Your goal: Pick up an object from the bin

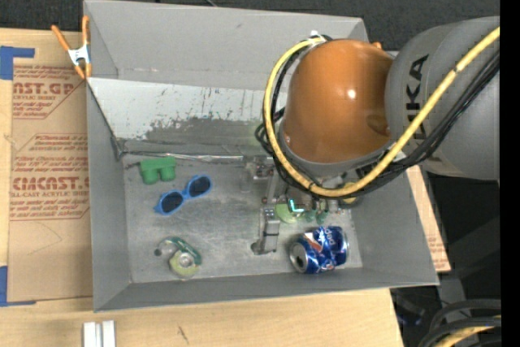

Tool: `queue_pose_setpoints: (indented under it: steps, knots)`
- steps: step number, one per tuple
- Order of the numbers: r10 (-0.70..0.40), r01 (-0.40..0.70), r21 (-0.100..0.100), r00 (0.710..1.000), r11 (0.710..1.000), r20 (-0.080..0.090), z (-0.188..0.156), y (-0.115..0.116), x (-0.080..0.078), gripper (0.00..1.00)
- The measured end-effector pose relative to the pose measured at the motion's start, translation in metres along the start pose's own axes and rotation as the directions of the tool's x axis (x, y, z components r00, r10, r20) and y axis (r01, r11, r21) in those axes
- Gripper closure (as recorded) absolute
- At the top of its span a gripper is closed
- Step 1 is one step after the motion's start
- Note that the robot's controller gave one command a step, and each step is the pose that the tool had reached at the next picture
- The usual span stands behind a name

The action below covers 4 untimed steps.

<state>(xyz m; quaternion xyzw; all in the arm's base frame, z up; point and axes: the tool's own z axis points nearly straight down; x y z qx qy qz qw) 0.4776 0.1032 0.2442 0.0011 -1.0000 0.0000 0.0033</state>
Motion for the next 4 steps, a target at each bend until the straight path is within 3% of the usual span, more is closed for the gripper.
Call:
queue_pose_setpoints:
  steps: [1, 2, 3, 4]
  knots:
    - [-0.068, 0.068, -0.001, 0.998, 0.998, 0.005, 0.08, 0.069, -0.046, 0.0]
    - [0.113, -0.113, 0.0, 0.994, 0.994, 0.004, 0.176, 0.066, -0.097, 0.0]
    - [0.113, -0.113, -0.002, 0.994, 0.994, 0.007, 0.173, 0.067, -0.098, 1.0]
    - [0.106, -0.106, -0.006, 0.994, 0.994, 0.016, 0.036, 0.068, -0.095, 1.0]
